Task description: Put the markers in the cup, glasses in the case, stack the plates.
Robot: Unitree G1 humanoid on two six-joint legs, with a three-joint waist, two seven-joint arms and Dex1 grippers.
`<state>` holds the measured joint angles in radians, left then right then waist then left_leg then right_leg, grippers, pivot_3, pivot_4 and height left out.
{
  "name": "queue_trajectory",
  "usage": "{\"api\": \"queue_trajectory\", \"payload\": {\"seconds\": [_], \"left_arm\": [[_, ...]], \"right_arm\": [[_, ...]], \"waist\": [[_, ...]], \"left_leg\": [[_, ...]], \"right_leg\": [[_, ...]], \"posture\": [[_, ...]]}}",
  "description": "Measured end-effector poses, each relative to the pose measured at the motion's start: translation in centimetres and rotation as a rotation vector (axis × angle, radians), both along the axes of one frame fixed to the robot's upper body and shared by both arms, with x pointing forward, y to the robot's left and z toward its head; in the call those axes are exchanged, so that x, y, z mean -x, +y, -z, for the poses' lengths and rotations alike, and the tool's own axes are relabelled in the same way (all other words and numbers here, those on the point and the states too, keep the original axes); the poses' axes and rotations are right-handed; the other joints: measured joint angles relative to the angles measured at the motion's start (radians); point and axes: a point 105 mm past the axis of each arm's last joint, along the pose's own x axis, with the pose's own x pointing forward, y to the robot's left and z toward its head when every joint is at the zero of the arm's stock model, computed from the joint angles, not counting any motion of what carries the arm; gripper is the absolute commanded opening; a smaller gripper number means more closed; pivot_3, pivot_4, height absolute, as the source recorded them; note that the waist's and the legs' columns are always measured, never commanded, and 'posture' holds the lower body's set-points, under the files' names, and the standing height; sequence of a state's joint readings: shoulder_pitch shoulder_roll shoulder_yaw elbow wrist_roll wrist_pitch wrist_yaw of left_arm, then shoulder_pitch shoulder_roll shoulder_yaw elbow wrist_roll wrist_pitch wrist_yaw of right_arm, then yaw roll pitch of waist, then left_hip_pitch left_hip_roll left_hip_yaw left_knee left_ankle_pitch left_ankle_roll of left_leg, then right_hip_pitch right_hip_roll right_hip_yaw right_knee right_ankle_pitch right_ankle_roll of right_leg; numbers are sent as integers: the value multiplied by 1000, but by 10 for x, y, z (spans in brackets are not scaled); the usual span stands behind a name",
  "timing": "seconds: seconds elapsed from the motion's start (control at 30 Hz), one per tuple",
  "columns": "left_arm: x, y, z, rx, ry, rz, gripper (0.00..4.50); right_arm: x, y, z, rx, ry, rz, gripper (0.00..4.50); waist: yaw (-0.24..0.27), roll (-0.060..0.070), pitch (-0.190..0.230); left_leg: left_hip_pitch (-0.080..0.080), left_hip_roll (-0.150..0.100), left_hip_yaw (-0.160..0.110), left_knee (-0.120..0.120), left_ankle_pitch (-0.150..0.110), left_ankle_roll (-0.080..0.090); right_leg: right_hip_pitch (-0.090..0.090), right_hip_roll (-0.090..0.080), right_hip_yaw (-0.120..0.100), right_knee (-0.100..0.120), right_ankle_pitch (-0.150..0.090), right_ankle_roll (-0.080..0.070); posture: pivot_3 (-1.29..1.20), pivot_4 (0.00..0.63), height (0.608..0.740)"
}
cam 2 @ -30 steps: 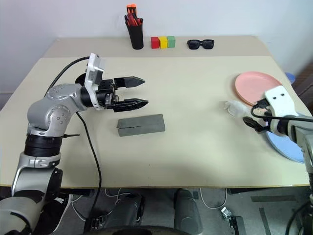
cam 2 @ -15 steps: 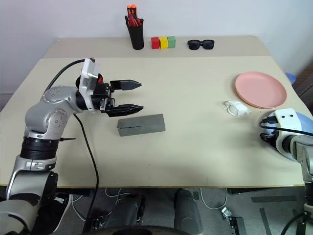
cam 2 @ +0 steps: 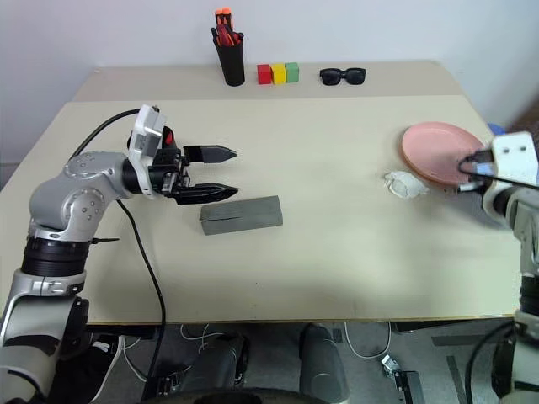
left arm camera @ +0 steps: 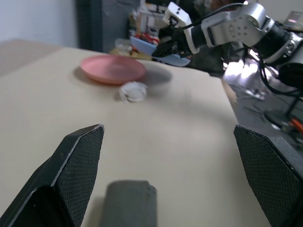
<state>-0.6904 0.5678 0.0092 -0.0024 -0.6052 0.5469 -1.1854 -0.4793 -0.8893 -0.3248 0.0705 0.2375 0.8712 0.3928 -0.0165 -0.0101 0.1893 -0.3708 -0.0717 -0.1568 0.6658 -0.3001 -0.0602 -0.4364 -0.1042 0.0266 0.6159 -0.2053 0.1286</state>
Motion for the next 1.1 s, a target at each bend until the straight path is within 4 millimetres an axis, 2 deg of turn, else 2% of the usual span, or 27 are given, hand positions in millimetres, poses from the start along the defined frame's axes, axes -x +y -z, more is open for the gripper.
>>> {"api": "queue_trajectory", "payload": {"seconds": [0.07, 0.2, 0.33, 0.43, 0.57, 0.67, 0.9, 0.97, 1.1], "left_arm": [[-5, 0, -1, 13, -32, -40, 4500], [-9, 2, -3, 17, -48, -78, 4500], [-8, 4, -1, 15, -47, -93, 4500], [-7, 5, -1, 9, -46, -106, 4500], [-8, 7, 0, 6, -34, -124, 4500], [-6, 6, -2, 8, -44, -117, 4500], [-5, 7, -2, 3, -33, -109, 4500], [-5, 7, -2, 1, -33, -108, 4500], [-5, 6, -1, 1, -32, -105, 4500]], "right_arm": [[-9, 11, 6, -3, -3, -53, 96], [-24, 29, 31, -10, 44, -131, 96], [-39, 41, 23, 35, 1, -204, 96], [-44, 43, 19, 45, -19, -234, 937], [-50, 48, 14, 47, -48, -261, 2841], [-50, 49, 14, 39, -50, -266, 2841], [-35, 60, 12, -216, -16, -290, 2841], [-28, 64, 20, -224, 19, -308, 2841], [-18, 59, 53, -206, 126, -269, 2841]], "waist": [[2, 0, 0], [1, 0, 0], [-3, 0, 0], [-2, 0, 0], [-1, 0, 0], [1, 0, 0], [1, 0, 0], [1, 0, 0], [2, 0, 0]], "left_leg": [[0, 0, 0, 0, 0, 0], [-1, -1, 0, 0, 0, -1], [-1, 0, 0, -1, 1, -2], [-1, 0, 0, -1, 1, -1], [-1, 0, 0, -1, 1, -1], [-2, 0, 0, -1, 1, -2], [-2, 0, 0, -1, 0, -1], [-2, 0, 0, -1, 0, 0], [-2, 0, 0, 0, 0, 0]], "right_leg": [[0, 0, 0, 0, 0, 0], [-1, 0, 0, -1, 0, 0], [-2, 0, 0, 0, 0, 0], [-2, 0, 0, 0, 0, 0], [-2, 0, 0, 0, 0, 0], [-2, 0, 0, 0, 0, 0], [-2, 0, 0, 0, 0, 0], [-2, 0, 0, 0, 0, 0], [-2, 0, 0, 0, 0, 0]], "posture": [[0, 150, 740], [0, 150, 740], [0, 150, 740], [0, 150, 740], [0, 150, 740], [0, 150, 740], [0, 150, 740], [0, 150, 740], [0, 150, 740]]}}
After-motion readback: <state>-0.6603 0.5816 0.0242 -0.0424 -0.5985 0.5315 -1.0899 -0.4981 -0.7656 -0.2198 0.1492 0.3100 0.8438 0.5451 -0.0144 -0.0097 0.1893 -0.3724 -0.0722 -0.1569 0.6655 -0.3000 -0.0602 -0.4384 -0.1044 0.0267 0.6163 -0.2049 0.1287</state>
